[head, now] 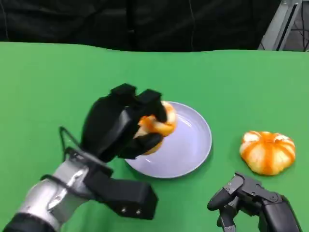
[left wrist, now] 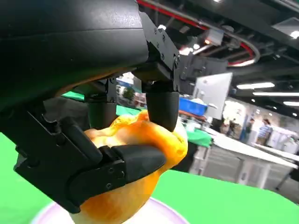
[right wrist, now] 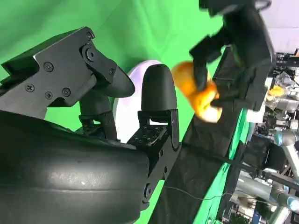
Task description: Grasp the bread from the table and place it into the plate.
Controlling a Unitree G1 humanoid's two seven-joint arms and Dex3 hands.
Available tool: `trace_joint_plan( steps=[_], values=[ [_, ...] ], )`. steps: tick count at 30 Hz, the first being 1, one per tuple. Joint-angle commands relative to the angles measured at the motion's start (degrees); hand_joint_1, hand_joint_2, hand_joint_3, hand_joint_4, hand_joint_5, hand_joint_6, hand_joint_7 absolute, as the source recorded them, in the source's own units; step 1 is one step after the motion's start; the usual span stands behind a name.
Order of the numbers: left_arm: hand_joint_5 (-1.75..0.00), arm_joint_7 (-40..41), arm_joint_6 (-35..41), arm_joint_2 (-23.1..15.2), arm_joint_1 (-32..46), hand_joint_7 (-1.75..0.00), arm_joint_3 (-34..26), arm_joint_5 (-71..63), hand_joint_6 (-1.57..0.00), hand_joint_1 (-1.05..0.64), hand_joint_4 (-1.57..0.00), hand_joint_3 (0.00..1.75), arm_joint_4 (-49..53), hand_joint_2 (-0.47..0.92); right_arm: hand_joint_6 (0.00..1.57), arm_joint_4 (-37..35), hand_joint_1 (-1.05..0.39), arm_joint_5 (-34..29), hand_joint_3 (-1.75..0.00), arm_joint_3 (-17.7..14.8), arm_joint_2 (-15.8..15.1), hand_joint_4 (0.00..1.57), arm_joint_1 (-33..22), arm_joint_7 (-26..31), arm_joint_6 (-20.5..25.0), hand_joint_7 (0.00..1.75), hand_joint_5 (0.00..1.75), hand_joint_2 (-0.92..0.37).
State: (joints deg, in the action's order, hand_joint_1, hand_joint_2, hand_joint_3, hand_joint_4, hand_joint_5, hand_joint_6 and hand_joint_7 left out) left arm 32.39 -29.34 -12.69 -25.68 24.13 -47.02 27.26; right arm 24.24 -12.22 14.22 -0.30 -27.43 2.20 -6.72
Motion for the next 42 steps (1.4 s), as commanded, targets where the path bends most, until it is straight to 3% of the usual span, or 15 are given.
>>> trace_joint_plan(
  steps=[1, 10, 11, 12, 13, 15, 17, 20, 22, 28, 29, 30, 32, 37, 42],
  values=[
    [-1.75, -3.29, 0.81, 1.57, -3.23, -1.75, 0.91, 1.41, -0.69, -0.19, -0.90, 1.35, 3.09, 0.33, 0.71, 0.72, -0.01, 0.57, -1.17, -0.06, 0.05, 0.62, -0.72, 0.16, 0.02, 1.30, 1.60, -0.52],
    [-1.75, -9.89, 6.15, 5.31, -5.98, -1.74, 1.80, 2.90, -0.65, -0.21, -0.86, 1.27, 7.66, 0.37, 0.70, 1.13, -0.01, -0.09, -1.16, 0.38, 0.12, 0.62, -1.09, 0.36, -0.16, 1.29, 1.62, -0.52],
    [-1.63, -12.65, 8.07, 5.60, -6.19, -1.25, 2.04, 3.25, -0.66, -0.22, -0.73, 0.98, 7.90, 0.52, 0.70, 1.36, -0.01, -0.34, -1.16, 0.59, 0.26, 0.62, -1.17, 0.46, 0.15, 1.29, 1.61, -0.53],
    [-1.55, -14.56, 9.41, 5.69, -6.24, -0.93, 2.19, 3.52, -0.70, -0.22, -0.66, 0.77, 7.79, 0.63, 0.70, 1.52, -0.01, -0.52, -1.16, 0.73, 0.36, 0.62, -1.21, 0.54, 0.36, 1.29, 1.61, -0.53],
    [-1.51, -17.70, 12.18, 5.59, -6.31, -0.76, 2.76, 2.93, -0.72, -0.23, -0.63, 0.65, 6.88, 0.69, 0.70, 1.70, 0.00, -0.46, -1.16, 0.77, 0.40, 0.62, -1.25, 0.49, 0.60, 1.29, 1.61, -0.53],
    [-0.82, -22.27, 16.67, 5.31, -6.22, -0.29, 3.80, 1.64, -0.58, -0.28, -0.42, 0.37, 4.83, 0.83, 0.70, 1.81, 0.00, -0.10, -1.16, 0.68, 0.32, 0.62, -1.28, 0.30, 0.73, 1.29, 1.62, -0.53],
    [-0.48, -25.92, 20.48, 5.05, -5.99, -0.08, 4.77, 0.50, -0.46, -0.36, -0.28, 0.22, 2.87, 0.90, 0.70, 1.72, -0.01, 0.10, -1.13, 0.56, 0.19, 0.62, -1.25, 0.19, 0.65, 1.28, 1.62, -0.54],
    [-0.33, -31.70, 26.04, 4.31, -5.61, -0.01, 6.75, -1.93, -0.28, -0.55, -0.07, 0.27, -0.19, 0.92, 0.71, 1.65, 0.00, 0.38, -1.12, 0.46, 0.24, 0.62, -1.16, 0.15, 0.68, 1.29, 1.62, -0.55],
    [-0.31, -32.98, 27.60, 4.15, -5.36, 0.00, 7.24, -2.33, -0.25, -0.59, -0.03, 0.29, -1.36, 0.92, 0.71, 1.66, 0.00, 0.47, -1.12, 0.42, 0.24, 0.62, -1.15, 0.14, 0.73, 1.29, 1.62, -0.55],
    [-0.33, -33.75, 29.02, 3.85, -5.11, 0.00, 7.83, -2.12, -0.24, -0.60, -0.01, 0.30, -2.66, 0.92, 0.71, 1.67, 0.00, 0.50, -1.13, 0.42, 0.22, 0.62, -1.14, 0.14, 0.74, 1.29, 1.62, -0.55],
    [-0.27, -35.52, 29.86, 3.17, -4.63, 0.00, 8.01, -2.21, -0.20, -0.65, -0.01, 0.33, -3.44, 0.92, 0.71, 1.72, 0.00, 0.39, -1.13, 0.42, 0.12, 0.62, -1.16, 0.10, 0.78, 1.29, 1.62, -0.54],
    [-0.04, -36.91, 30.55, 2.64, -4.25, -0.02, 8.16, -2.26, -0.08, -0.85, 0.00, 0.49, -4.09, 0.92, 0.71, 1.76, -0.02, 0.31, -1.13, 0.42, 0.05, 0.62, -1.17, 0.06, 0.80, 1.29, 1.62, -0.54],
    [-0.01, -38.61, 31.18, 1.68, -3.21, -0.01, 7.70, -1.56, -0.06, -0.88, 0.00, 0.53, -6.23, 0.92, 0.71, 1.80, -0.01, 0.20, -1.14, 0.43, -0.03, 0.62, -1.17, 0.06, 0.85, 1.29, 1.62, -0.53],
    [0.00, -37.82, 26.23, -0.62, 2.99, 0.00, 0.24, 8.69, 0.00, -0.92, 0.00, 0.60, -15.10, 0.92, 0.71, 1.73, 0.00, 0.04, -1.17, 0.57, -0.09, 0.62, -1.10, 0.08, 0.59, 1.29, 1.62, -0.52],
    [0.00, -38.11, 25.35, -1.15, 4.06, 0.00, -0.92, 10.69, 0.00, -0.93, 0.00, 0.61, -16.54, 0.92, 0.71, 1.66, 0.00, 0.18, -1.19, 0.54, -0.09, 0.62, -0.98, 0.03, 0.57, 1.29, 1.62, -0.51]
  ],
)
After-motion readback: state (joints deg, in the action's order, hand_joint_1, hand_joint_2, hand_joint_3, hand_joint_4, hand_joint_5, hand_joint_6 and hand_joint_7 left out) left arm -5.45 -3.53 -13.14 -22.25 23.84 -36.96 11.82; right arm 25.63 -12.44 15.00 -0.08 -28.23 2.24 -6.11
